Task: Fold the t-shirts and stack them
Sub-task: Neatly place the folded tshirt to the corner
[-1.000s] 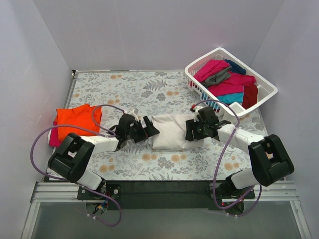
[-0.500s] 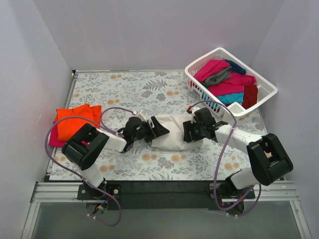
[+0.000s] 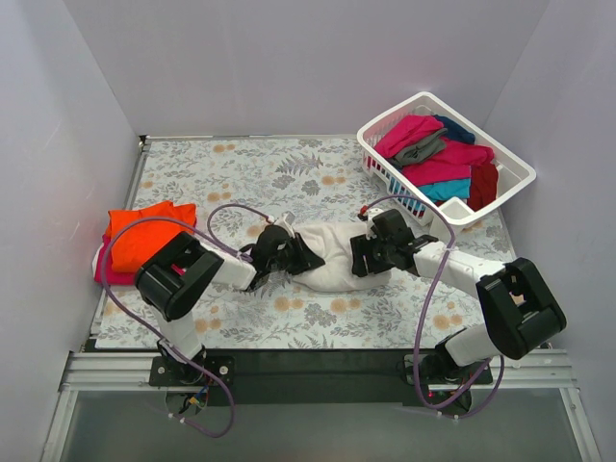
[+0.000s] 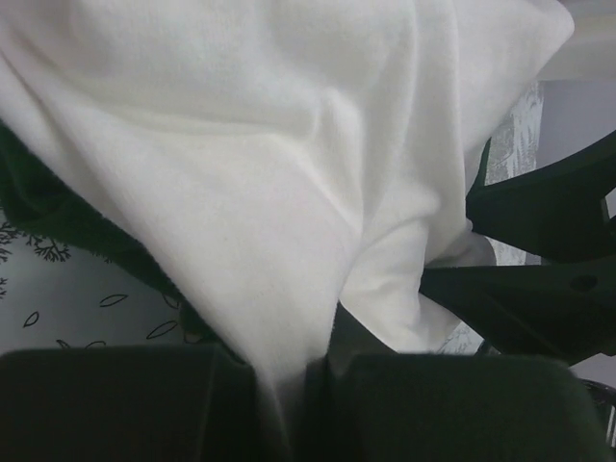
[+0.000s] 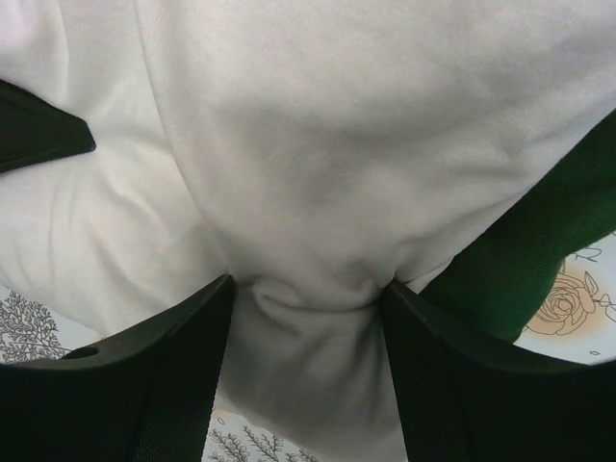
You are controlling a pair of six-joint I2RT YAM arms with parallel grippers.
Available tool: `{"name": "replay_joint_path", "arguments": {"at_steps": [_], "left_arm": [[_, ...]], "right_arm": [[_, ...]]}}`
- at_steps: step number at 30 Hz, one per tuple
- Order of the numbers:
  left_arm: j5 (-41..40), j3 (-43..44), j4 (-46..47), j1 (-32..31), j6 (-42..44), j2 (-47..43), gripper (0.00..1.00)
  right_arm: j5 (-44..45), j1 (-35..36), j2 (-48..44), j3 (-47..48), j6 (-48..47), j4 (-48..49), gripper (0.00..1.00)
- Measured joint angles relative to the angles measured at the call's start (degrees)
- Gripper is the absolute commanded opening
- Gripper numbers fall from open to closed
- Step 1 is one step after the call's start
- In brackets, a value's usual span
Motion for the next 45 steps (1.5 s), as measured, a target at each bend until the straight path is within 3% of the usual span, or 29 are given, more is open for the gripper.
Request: {"name": "replay_joint_path", "arguments": {"at_steps": [7, 17, 26, 38, 45], "left_arm": [[-5.90, 5.60, -18.10, -0.70, 9.31, -6.36, 0.00], [-17.64, 15.45, -47.84, 6.47, 27.65, -24.02, 0.00], [-22.62, 27.96, -66.75, 11.87, 37.79, -24.68, 0.00], [-20.04, 35.76, -79.52, 29.20, 50.49, -27.80, 0.00], [-17.70, 44.61, -82.01, 35.26, 55.82, -26.60, 0.00]], "right_arm": [[-0.04, 0.46, -0.85, 2.47, -0.26, -2.58, 0.69], [-1.20, -2.43, -2.99, 19.15, -3.08, -4.96, 0.72], [-8.87, -6.69, -2.84, 21.35, -4.33, -4.33, 0.72], [-19.02, -7.34, -4.28, 17.11, -3.56, 2.21, 0.72], [-22.16, -7.34, -9.01, 13.79, -3.23, 4.02, 0.72]]}}
